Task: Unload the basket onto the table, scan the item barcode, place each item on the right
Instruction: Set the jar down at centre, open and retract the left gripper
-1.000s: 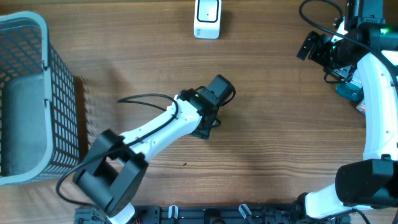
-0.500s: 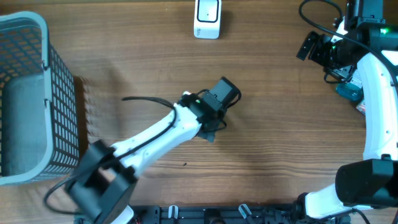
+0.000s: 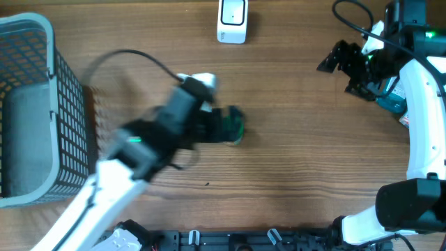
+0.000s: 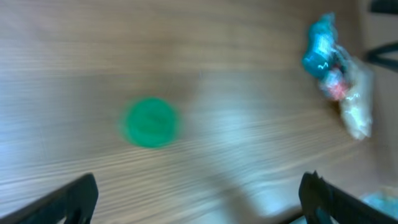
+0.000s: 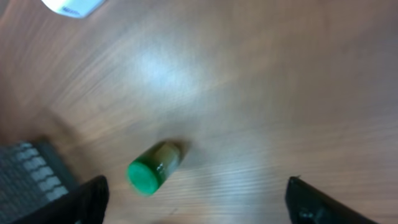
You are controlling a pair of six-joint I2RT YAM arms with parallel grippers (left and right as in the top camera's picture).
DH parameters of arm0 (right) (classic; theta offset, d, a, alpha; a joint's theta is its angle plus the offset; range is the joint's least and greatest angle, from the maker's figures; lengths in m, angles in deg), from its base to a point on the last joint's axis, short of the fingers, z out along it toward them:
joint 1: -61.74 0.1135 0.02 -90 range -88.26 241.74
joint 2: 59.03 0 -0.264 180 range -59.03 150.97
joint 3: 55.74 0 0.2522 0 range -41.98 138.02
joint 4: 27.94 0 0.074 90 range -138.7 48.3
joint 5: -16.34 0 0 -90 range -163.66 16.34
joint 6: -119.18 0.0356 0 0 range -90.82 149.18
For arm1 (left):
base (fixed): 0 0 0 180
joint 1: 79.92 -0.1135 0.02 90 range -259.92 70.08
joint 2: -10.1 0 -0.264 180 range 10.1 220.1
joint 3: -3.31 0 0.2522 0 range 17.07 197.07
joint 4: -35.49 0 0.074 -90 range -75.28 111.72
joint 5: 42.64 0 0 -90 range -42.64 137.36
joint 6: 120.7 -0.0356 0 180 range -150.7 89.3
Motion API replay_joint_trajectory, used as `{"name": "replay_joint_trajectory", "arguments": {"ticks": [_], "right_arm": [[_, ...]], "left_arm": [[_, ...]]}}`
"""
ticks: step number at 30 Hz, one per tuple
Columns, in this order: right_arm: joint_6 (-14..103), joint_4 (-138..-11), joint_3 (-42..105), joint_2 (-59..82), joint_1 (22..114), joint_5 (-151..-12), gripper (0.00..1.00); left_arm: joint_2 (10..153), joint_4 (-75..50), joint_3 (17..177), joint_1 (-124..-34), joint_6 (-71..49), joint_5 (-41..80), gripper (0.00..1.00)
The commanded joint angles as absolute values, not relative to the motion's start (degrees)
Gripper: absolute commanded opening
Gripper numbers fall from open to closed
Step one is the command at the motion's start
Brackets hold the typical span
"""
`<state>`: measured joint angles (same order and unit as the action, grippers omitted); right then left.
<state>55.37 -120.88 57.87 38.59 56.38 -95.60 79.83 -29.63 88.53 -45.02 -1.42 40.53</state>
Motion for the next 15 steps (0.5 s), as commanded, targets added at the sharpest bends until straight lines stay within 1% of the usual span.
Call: {"name": "replay_joint_trajectory", "arguments": {"ticks": [1, 3, 4, 6, 8, 10, 14, 15], "right_arm": [[75.7, -125.8, 57.6, 39.4, 59.3, -100.1, 0.88], [86.3, -128.2, 57.6, 39.4, 63.0, -101.0, 0.90], [91.4, -129.2, 57.6, 39.4, 65.1, -101.7, 0.92], [101.9, -129.8, 57.3, 39.4, 70.3, -101.8, 1.00], [115.5, -128.6, 56.3, 39.5, 76.3, -101.1, 1.00], [126.9, -123.9, 54.6, 39.7, 81.9, -100.8, 1.00], [147.9, -114.0, 50.9, 41.1, 90.0, -100.3, 1.00], [147.7, -109.2, 49.7, 41.8, 91.1, -99.3, 1.00]], "left_arm": [[76.2, -33.2, 89.5, -60.9, -36.4, 35.6, 1.00], [76.3, -32.2, 89.5, -68.3, -41.3, 31.0, 1.00], [76.7, -31.3, 89.5, -70.9, -41.4, 29.9, 1.00], [77.6, -29.6, 89.5, -75.2, -41.4, 28.4, 1.00], [78.6, -28.2, 89.5, -77.7, -41.4, 28.3, 1.00], [79.5, -27.5, 89.5, -78.9, -41.4, 28.3, 1.00], [81.0, -27.1, 89.5, -79.4, -41.1, 28.3, 1.00], [81.3, -27.1, 89.5, -79.4, -40.2, 28.3, 1.00]]}}
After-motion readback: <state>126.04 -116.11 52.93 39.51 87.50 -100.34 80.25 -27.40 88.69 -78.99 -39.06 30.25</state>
